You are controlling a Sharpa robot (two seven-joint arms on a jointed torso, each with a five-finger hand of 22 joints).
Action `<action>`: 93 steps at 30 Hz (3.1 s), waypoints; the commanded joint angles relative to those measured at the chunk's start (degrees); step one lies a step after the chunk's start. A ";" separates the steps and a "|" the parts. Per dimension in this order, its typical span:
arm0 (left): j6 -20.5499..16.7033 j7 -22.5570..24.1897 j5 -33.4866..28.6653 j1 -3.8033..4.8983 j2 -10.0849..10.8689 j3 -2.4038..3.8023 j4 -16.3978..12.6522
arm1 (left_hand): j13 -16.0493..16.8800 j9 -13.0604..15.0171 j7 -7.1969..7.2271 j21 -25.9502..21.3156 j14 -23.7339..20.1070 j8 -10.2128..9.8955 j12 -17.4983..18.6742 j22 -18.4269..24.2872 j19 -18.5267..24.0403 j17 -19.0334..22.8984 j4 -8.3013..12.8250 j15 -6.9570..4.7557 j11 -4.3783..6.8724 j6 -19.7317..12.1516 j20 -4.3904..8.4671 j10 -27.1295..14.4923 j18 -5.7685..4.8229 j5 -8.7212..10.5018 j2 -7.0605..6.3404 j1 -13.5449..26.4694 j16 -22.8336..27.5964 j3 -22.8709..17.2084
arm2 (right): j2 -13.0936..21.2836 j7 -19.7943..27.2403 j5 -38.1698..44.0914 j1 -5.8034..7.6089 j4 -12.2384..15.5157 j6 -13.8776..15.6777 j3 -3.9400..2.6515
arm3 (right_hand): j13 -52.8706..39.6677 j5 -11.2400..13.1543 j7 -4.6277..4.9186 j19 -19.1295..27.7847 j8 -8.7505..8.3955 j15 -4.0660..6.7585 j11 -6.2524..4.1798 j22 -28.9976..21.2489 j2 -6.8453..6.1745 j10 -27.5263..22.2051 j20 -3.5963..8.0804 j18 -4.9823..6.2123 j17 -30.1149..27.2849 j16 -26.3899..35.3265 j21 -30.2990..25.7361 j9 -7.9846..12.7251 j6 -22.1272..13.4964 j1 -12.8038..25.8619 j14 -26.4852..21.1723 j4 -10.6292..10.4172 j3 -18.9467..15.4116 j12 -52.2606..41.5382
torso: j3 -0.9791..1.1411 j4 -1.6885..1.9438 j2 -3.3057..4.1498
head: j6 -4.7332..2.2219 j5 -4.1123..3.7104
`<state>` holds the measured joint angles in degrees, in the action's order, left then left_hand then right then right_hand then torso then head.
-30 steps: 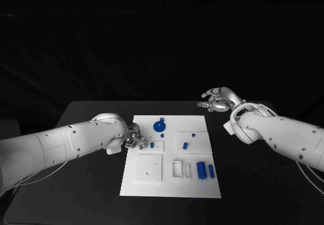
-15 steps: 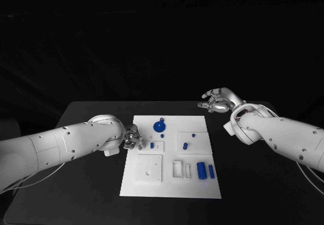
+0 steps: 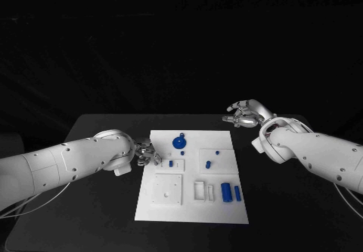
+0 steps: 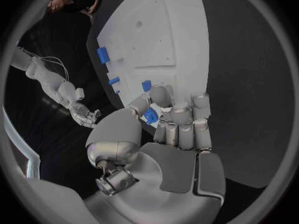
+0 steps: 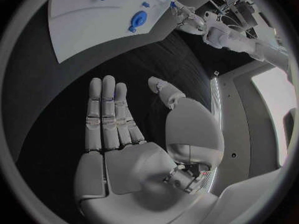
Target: Assemble the parts on the task board
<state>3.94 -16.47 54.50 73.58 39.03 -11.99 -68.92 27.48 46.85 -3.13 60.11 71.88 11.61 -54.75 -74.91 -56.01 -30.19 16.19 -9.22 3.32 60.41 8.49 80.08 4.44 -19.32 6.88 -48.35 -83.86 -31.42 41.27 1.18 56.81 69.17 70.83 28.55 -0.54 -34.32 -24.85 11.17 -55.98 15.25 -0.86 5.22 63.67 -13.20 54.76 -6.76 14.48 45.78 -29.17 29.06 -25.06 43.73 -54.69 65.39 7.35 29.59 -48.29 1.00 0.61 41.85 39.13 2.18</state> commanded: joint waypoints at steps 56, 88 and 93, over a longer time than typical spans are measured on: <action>13.44 27.13 -32.72 -0.01 4.83 0.02 -5.17 | 0.56 3.02 0.48 -0.64 -1.38 1.21 -1.25 -0.74 0.98 -0.59 0.00 -0.83 0.54 0.04 5.94 -1.84 -1.26 0.04 4.25 1.61 -0.31 0.60 | -3.79 -0.83 25.59 -1.37 16.18 -8.71 3.69 | -20.57 5.44 -5.25 -15.21 0.62 7.50 -5.73 12.68 3.19 8.59 10.30 0.52 26.71 -25.72 26.44 1.12 0.37 -6.50 12.09 7.94 16.34 -20.54 | -0.05 0.02 0.03 | -2.71 -0.27; 13.46 26.74 -33.19 0.00 4.84 0.02 -4.95 | 0.55 3.33 0.51 -0.62 -1.37 1.27 -1.30 -0.77 0.96 -0.62 0.11 -0.86 0.57 -0.01 6.01 -1.84 -1.24 0.20 4.38 1.94 -0.33 0.52 | -4.00 -0.56 25.56 -1.38 17.36 -8.60 4.10 | -21.37 5.56 -5.47 -15.05 0.78 7.64 -5.91 12.64 3.25 8.77 10.39 0.52 26.95 -26.18 27.30 0.98 0.12 -6.52 12.05 7.89 16.55 -20.44 | 0.03 -0.07 0.02 | -2.41 -0.08; 13.33 26.62 -33.53 0.00 4.83 0.02 -4.81 | 0.55 3.37 0.52 -0.61 -1.36 1.28 -1.31 -0.78 0.94 -0.62 0.11 -0.86 0.58 0.00 6.02 -1.82 -1.24 0.21 4.40 1.98 -0.34 0.50 | -3.93 -0.58 25.55 -1.38 17.71 -8.79 4.30 | -21.57 5.58 -5.55 -15.03 0.90 7.72 -5.99 12.64 3.29 8.83 10.41 0.52 27.02 -26.32 27.52 0.90 0.21 -6.48 12.06 7.90 16.54 -20.43 | 0.03 -0.07 0.03 | -2.39 -0.08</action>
<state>16.76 9.99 21.97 73.53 43.96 -12.05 -73.75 27.94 50.13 -2.61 59.67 70.58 12.58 -55.87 -74.94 -55.49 -30.71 16.20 -9.58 3.89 59.89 8.20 78.52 3.81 -18.79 9.83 -45.40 -83.87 -30.75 37.42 0.14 81.80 67.86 88.14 20.02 3.69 -55.85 -19.09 5.86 -71.02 15.91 6.45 -0.63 74.93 -9.87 63.49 3.18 13.17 72.74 -55.25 56.33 -24.08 44.12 -61.47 77.39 15.26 45.71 -68.55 1.03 0.54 41.87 36.72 2.09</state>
